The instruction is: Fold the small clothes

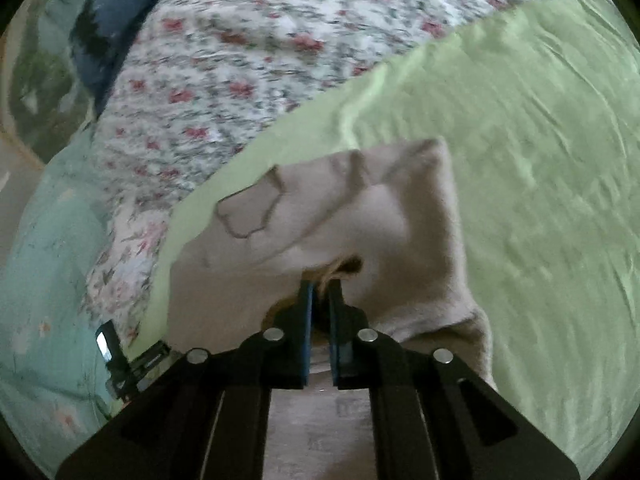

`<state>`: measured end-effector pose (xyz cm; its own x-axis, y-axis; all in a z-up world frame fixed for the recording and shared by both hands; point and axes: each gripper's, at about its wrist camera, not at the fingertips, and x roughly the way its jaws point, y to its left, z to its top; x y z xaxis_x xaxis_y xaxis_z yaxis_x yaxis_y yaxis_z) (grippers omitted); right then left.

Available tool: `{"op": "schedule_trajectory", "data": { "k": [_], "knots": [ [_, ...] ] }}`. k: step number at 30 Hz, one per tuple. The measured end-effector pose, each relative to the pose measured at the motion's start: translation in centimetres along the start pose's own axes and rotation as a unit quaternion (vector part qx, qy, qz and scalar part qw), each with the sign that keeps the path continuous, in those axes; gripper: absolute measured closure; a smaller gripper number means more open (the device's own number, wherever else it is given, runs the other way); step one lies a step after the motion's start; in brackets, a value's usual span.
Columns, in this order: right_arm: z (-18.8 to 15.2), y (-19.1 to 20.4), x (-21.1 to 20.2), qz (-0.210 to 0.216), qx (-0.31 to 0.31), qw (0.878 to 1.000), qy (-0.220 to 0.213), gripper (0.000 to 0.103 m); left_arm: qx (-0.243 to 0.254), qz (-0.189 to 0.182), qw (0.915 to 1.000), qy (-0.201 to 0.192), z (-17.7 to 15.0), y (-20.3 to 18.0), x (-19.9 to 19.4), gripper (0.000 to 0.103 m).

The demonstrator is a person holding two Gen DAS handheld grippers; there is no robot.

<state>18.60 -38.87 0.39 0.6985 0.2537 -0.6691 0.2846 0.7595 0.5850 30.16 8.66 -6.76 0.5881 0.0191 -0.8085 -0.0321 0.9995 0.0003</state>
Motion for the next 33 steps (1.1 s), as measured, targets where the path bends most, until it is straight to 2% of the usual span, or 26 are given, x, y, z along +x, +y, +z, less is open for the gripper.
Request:
{"op": "schedule_trajectory", "data": {
  "k": [3, 5, 7, 9, 10, 11, 13, 15, 17, 18, 19, 20, 22, 24, 25, 27, 29, 33],
  "knots": [
    [-0.3, 0.1, -0.1, 0.01, 0.013, 1.0, -0.004, 0.097, -0.025, -0.01, 0.9997, 0.001, -0.1, 0.7, 0.1, 0.024],
    [-0.4, 0.5, 0.0, -0.005, 0.006, 1.0, -0.003, 0.097, -0.023, -0.005, 0.9997, 0.001, 0.0, 0.6, 0.2, 0.024],
    [-0.3, 0.6, 1.1, -0.039, -0.01, 0.999, 0.011, 0.097, -0.019, -0.001, 0.9998, 0.0, 0.0, 0.4, 0.2, 0.024],
    [-0.3, -0.3, 2.2, -0.098, -0.009, 0.995, 0.021, 0.097, -0.022, -0.005, 0.9997, 0.001, -0.1, 0.6, 0.2, 0.024],
    [-0.3, -0.7, 2.1, -0.126, -0.006, 0.992, 0.009, 0.094, -0.025, -0.008, 0.9997, 0.002, -0.1, 0.7, 0.2, 0.024],
    [-0.5, -0.7, 1.2, -0.135, -0.002, 0.991, -0.018, 0.093, -0.026, -0.009, 0.9996, 0.001, 0.0, 0.7, 0.2, 0.023],
    [-1.1, 0.2, -0.3, -0.114, -0.007, 0.992, -0.055, 0.093, -0.024, -0.006, 0.9997, 0.0, 0.0, 0.6, 0.3, 0.023],
    [-2.3, 2.6, -0.6, -0.072, -0.053, 0.994, -0.062, 0.093, -0.023, -0.001, 0.9997, 0.001, 0.0, 0.5, 0.4, 0.022],
    [-3.3, 4.4, 1.5, -0.007, -0.084, 0.996, -0.01, 0.092, -0.024, -0.003, 0.9997, 0.001, 0.0, 0.6, 0.4, 0.021],
    [-3.7, 4.4, 3.1, 0.003, -0.081, 0.996, 0.024, 0.092, -0.026, -0.006, 0.9996, 0.001, 0.1, 0.7, 0.4, 0.021],
    [-3.9, 4.1, 4.1, -0.014, -0.078, 0.996, 0.043, 0.092, -0.029, -0.011, 0.9995, 0.002, 0.1, 0.9, 0.4, 0.021],
    [-3.8, 3.1, 5.5, -0.066, -0.072, 0.994, 0.056, 0.092, -0.031, -0.014, 0.9994, 0.004, 0.2, 1.0, 0.4, 0.021],
    [-3.2, 0.7, 5.7, -0.114, -0.037, 0.992, 0.041, 0.093, -0.023, -0.016, 0.9996, 0.007, 0.0, 1.0, -0.1, 0.021],
    [-2.6, -1.3, 3.4, -0.116, 0.016, 0.993, 0.012, 0.092, -0.012, -0.019, 0.9997, 0.012, -0.6, 1.1, -1.0, 0.022],
    [-2.6, -1.6, 2.0, -0.111, 0.023, 0.994, 0.0, 0.091, -0.01, -0.027, 0.9995, 0.014, -1.1, 1.2, -1.6, 0.023],
    [-3.3, -1.5, -0.9, -0.091, 0.013, 0.996, -0.013, 0.083, -0.006, -0.057, 0.9982, 0.019, -2.5, 1.7, -3.3, 0.023],
    [-4.7, -1.3, -3.6, -0.077, 0.005, 0.997, -0.015, 0.058, -0.008, -0.083, 0.9963, 0.018, -3.9, 2.1, -5.0, 0.023],
    [-8.9, -0.7, -7.3, -0.057, -0.024, 0.998, -0.006, 0.055, 0.005, -0.134, 0.9908, 0.017, -8.2, 3.3, -9.6, 0.023]
  ]
}}
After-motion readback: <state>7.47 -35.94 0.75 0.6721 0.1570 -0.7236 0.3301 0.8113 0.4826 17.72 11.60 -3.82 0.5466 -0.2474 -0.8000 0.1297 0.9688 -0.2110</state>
